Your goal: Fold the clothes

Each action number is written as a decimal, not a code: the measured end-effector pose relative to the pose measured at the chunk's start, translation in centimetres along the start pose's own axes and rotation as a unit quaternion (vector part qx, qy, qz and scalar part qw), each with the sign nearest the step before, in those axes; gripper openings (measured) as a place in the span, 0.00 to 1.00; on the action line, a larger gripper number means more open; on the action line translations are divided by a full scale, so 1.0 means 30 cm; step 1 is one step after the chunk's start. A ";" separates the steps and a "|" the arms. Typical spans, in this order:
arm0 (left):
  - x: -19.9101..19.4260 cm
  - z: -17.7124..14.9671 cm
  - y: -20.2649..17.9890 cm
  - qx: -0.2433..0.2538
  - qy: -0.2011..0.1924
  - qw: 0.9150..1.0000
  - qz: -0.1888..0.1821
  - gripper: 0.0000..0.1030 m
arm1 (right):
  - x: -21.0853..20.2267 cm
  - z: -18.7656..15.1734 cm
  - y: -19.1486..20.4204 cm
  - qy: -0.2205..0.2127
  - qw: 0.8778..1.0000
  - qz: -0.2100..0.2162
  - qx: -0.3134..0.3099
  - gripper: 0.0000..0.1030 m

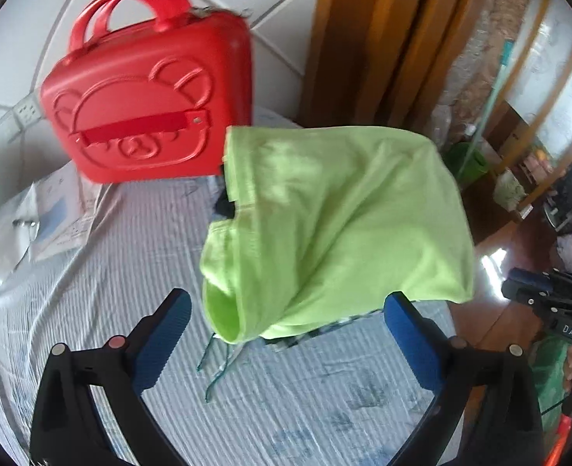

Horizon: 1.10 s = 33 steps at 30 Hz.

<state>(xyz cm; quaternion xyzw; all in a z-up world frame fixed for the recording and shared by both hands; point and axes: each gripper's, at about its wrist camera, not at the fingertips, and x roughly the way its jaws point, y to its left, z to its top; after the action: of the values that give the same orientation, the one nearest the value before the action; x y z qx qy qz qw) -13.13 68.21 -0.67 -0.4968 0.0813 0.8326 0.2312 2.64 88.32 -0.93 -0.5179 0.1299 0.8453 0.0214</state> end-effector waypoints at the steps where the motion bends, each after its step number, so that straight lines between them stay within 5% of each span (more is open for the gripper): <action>1: -0.008 0.002 -0.009 0.004 -0.005 1.000 0.004 0.98 | -0.008 -0.001 0.011 -0.002 1.000 0.001 -0.005 0.30; 10: -0.039 0.001 -0.037 0.020 -0.019 1.000 0.006 0.98 | -0.023 0.015 0.113 -0.016 0.999 -0.005 -0.048 0.40; 16: -0.048 -0.014 -0.041 0.021 -0.021 1.000 0.001 0.98 | -0.029 0.011 0.127 -0.022 0.998 -0.015 -0.057 0.63; 18: -0.045 -0.018 -0.045 0.022 -0.018 1.000 -0.001 0.98 | -0.033 0.009 0.130 -0.026 0.998 -0.017 -0.059 0.85; 22: -0.039 -0.028 -0.057 0.030 -0.014 0.999 0.003 0.98 | -0.043 0.007 0.132 -0.036 0.997 -0.008 -0.061 1.00; 33: -0.039 -0.037 -0.071 0.046 -0.011 0.999 0.008 0.98 | -0.022 0.004 0.143 -0.021 0.997 -0.015 -0.072 1.00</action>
<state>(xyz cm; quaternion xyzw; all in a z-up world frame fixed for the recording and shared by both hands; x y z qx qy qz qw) -10.80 69.32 0.00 -0.4758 0.1209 0.8352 0.2480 2.10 84.29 0.55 -0.5020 0.0606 0.8627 -0.0001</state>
